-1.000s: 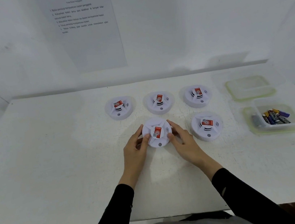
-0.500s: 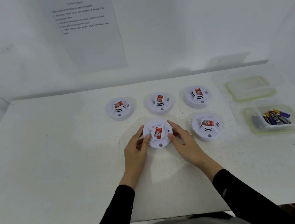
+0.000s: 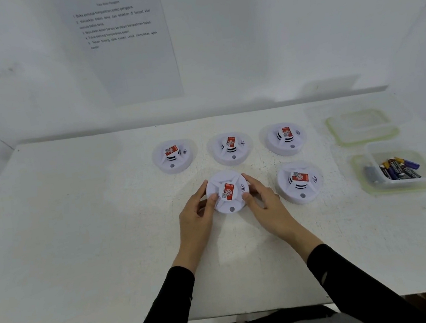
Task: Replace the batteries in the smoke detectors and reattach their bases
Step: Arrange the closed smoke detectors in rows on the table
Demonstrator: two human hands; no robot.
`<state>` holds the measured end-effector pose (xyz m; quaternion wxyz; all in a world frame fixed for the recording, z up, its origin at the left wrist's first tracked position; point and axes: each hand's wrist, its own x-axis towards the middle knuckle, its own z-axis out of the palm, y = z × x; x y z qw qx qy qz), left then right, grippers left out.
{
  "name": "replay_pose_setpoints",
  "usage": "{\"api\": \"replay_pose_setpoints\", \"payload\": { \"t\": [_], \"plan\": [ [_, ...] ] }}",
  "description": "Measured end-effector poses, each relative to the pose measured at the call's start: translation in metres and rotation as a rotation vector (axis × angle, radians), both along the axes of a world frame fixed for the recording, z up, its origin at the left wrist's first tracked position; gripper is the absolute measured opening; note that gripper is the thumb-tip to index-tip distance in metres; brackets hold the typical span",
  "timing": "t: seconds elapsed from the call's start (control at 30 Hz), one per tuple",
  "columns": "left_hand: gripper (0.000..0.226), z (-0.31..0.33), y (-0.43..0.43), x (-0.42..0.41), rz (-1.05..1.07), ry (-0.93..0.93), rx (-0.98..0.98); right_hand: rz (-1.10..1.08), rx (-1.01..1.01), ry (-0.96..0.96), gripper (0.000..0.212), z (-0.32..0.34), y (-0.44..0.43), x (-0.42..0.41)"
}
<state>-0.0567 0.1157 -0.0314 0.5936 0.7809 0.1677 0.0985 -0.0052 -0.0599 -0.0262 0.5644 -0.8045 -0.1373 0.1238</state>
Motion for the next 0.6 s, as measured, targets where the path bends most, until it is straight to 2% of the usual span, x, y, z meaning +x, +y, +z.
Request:
{"api": "replay_pose_setpoints", "payload": {
  "t": [0.6],
  "plan": [
    [0.043,0.0010,-0.0012,-0.0005,0.006,-0.005,-0.003,0.004,-0.040,-0.016,0.041,0.0009,0.0002,-0.0007]
  ]
}}
